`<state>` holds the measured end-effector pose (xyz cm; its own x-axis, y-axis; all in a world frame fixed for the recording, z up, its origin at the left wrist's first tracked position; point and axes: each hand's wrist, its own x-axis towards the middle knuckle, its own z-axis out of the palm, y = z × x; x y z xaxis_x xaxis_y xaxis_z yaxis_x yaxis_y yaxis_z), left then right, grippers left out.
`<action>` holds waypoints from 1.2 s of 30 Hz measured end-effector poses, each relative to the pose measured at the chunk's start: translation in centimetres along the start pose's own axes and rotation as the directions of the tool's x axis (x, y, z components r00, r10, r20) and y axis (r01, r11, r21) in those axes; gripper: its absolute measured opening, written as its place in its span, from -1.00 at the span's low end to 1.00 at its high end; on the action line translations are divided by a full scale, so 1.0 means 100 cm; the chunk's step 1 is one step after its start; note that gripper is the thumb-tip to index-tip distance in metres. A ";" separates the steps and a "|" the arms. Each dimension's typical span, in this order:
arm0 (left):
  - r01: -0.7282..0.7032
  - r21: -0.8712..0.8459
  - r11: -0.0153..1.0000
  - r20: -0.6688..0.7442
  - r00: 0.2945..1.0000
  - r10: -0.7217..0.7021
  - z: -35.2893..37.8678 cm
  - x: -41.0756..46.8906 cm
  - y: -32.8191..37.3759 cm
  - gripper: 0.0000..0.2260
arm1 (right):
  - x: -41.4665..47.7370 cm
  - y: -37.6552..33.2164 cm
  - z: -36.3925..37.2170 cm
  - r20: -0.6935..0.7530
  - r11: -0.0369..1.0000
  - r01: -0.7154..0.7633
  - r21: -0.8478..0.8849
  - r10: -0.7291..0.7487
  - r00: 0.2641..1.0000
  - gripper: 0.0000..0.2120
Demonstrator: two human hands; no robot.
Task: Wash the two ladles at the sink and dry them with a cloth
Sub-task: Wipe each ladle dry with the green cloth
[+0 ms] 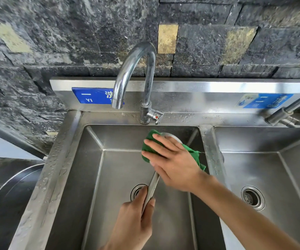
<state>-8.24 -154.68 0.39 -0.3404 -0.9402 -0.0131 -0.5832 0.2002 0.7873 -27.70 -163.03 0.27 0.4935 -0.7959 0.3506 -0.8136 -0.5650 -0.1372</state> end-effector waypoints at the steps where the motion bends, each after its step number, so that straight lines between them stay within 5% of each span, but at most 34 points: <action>1: 0.000 0.006 1.000 -0.012 1.000 0.000 0.000 0.000 -0.001 -0.91 | 0.008 0.005 -0.003 0.008 0.999 -0.033 0.014 0.032 0.999 -0.66; 4: -0.047 0.023 0.999 -0.025 0.999 0.048 -0.004 -0.004 -0.002 -0.83 | 0.033 0.032 -0.022 0.099 0.905 -0.345 0.251 0.330 0.939 -0.66; 7: -0.090 0.029 0.996 -0.040 0.995 0.091 -0.011 -0.010 0.001 -0.70 | 0.045 0.063 -0.034 0.426 0.529 -0.655 0.539 0.499 0.754 -0.69; 9: -0.084 0.021 0.996 -0.040 0.996 0.085 -0.014 -0.011 0.001 -0.68 | 0.035 0.069 -0.031 0.512 0.253 -0.696 0.672 0.521 0.683 -0.69; 10: -0.083 0.018 0.996 -0.038 0.996 0.083 -0.015 -0.010 0.000 -0.69 | 0.029 0.066 -0.027 0.497 0.204 -0.686 0.698 0.551 0.670 -0.69; 12: -0.082 0.008 0.997 -0.025 0.996 0.082 -0.017 -0.007 -0.003 -0.73 | 0.012 0.052 -0.015 0.371 0.316 -0.659 0.682 0.628 0.684 -0.70; 14: -0.069 -0.011 0.998 -0.006 0.998 0.069 -0.019 -0.003 -0.005 -0.82 | -0.001 0.031 -0.007 0.136 0.605 -0.544 0.581 0.587 0.798 -0.62; 17: -0.072 -0.004 0.997 -0.002 0.997 0.072 -0.018 0.004 -0.004 -0.92 | -0.004 0.001 0.003 -0.129 0.959 -0.171 0.225 0.203 0.971 -0.61; 19: -0.087 0.014 0.996 0.002 0.996 0.087 -0.019 0.007 0.001 -0.91 | 0.000 -0.014 0.007 -0.136 0.999 0.007 0.032 -0.002 0.991 -0.67; 21: -0.099 0.017 0.995 0.002 0.995 0.099 -0.019 0.007 0.005 -0.88 | 0.007 -0.018 0.004 -0.107 0.998 0.055 -0.043 -0.059 0.993 -0.72; 25: -0.090 0.000 0.996 -0.030 0.995 0.090 -0.022 0.010 0.007 -0.91 | 0.020 -0.007 -0.009 -0.161 0.999 0.000 -0.050 -0.008 0.987 -0.74; 28: -0.113 -0.004 0.994 -0.015 0.993 0.113 -0.025 0.009 0.005 -0.94 | 0.031 0.007 -0.022 -0.137 0.977 -0.189 0.097 0.201 0.970 -0.66; 31: -0.118 0.013 0.993 0.002 0.993 0.118 -0.027 -0.004 0.000 -0.84 | 0.039 0.030 -0.037 0.101 0.687 -0.542 0.484 0.571 0.815 -0.71; 34: -0.116 0.034 0.993 -0.026 0.993 0.117 -0.024 -0.014 0.002 -0.69 | 0.036 0.048 -0.040 0.451 0.075 -0.643 0.762 0.650 0.612 -0.72; 36: -0.103 0.031 0.994 -0.076 0.992 0.105 -0.021 -0.014 0.008 -0.69 | 0.021 0.042 -0.034 0.587 -0.389 -0.440 0.809 0.579 0.566 -0.69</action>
<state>-6.67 -153.76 2.28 -0.3427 -0.9322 0.1167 -0.5679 0.3045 0.7647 -31.13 -166.37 3.64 -0.0119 -0.9053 -0.4246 0.3481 0.3943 -0.8505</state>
